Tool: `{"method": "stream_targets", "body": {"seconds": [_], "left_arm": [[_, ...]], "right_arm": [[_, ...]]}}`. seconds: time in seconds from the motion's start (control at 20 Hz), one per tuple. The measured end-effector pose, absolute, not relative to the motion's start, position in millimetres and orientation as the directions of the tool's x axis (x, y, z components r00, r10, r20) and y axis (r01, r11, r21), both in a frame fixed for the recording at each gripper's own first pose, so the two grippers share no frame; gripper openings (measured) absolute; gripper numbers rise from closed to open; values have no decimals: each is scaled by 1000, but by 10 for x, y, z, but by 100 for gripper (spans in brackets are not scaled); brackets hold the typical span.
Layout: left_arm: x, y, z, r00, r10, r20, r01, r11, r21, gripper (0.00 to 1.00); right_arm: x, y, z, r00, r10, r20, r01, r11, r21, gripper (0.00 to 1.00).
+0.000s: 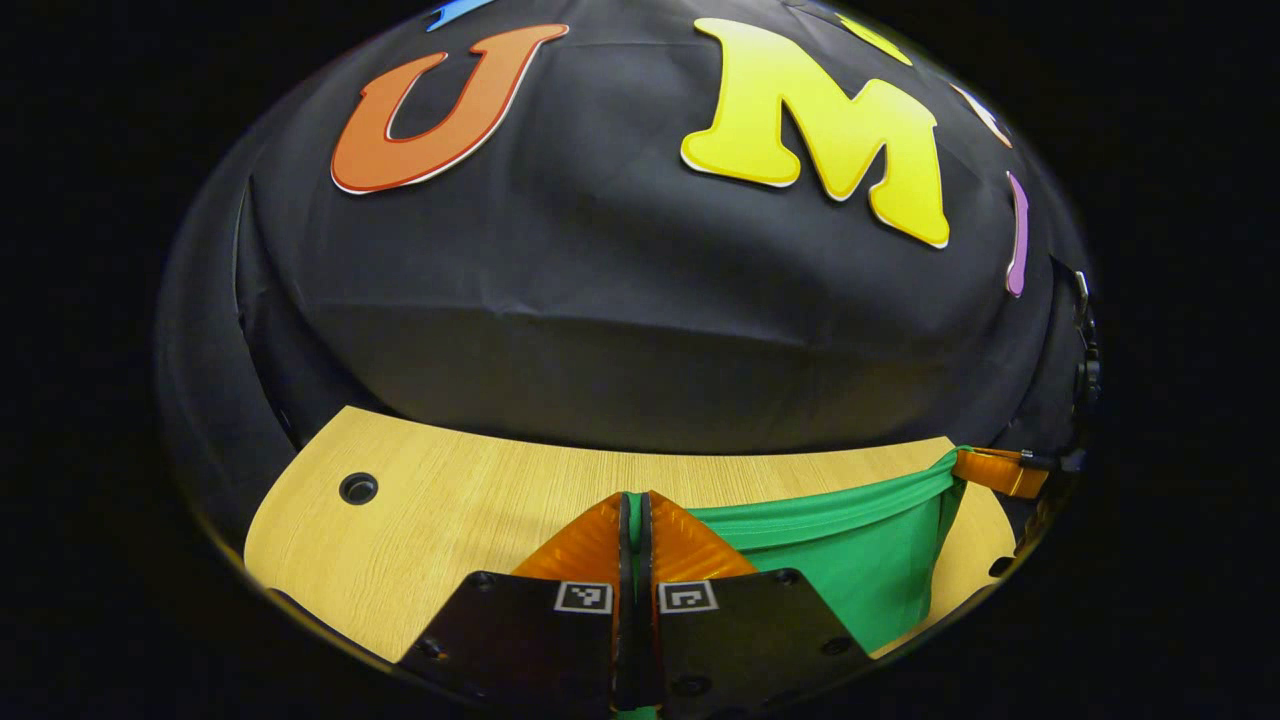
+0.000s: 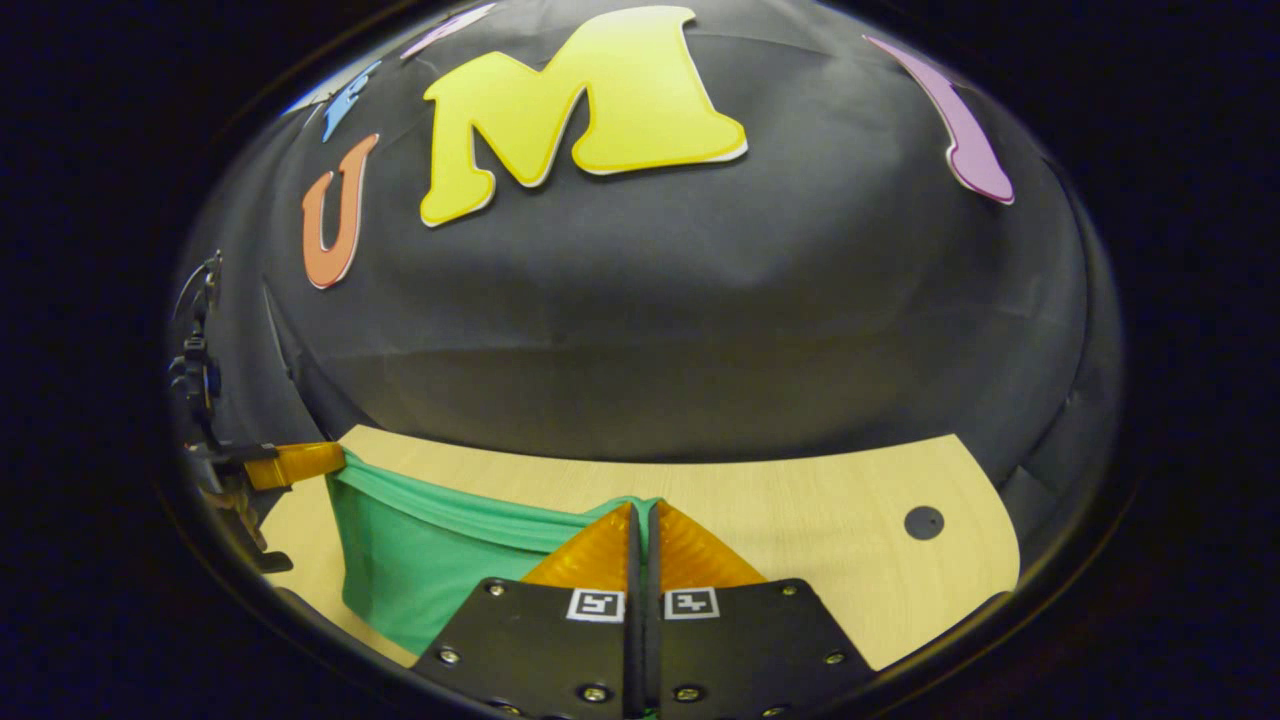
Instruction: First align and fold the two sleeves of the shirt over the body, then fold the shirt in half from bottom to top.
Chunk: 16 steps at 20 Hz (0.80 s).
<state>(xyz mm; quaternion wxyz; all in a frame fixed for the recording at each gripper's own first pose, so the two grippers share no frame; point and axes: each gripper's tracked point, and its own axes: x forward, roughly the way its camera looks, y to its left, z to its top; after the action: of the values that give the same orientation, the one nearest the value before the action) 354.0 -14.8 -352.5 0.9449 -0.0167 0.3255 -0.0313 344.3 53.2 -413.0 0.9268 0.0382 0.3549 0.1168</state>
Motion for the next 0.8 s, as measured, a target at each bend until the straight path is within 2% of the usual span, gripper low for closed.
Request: {"method": "stream_targets", "body": {"seconds": [0.4,0.45,0.5,0.6,0.65,0.8], "left_arm": [[3613,-133,-3850,770,-40,-636,25,999,-33,3],[3619,-98,-3830,779,-14,-627,3,1000,-19,4],[3690,-127,-3914,790,-30,-613,8,999,-38,34],[3638,-228,-3917,784,-68,-617,28,997,-75,95],[3611,-226,-3931,778,-62,-625,29,998,-64,99],[3557,-215,-3944,772,-50,-633,48,999,-20,99]], "right_arm": [[3547,562,-4384,715,237,-658,-200,971,133,0],[3536,539,-4403,714,222,-664,-208,973,102,5],[3548,542,-4517,705,204,-679,-209,975,76,10],[3535,543,-4554,696,199,-690,-218,974,61,97],[3483,582,-4557,693,211,-689,-215,973,81,94],[3491,557,-4486,707,203,-677,-193,977,91,94]]}}
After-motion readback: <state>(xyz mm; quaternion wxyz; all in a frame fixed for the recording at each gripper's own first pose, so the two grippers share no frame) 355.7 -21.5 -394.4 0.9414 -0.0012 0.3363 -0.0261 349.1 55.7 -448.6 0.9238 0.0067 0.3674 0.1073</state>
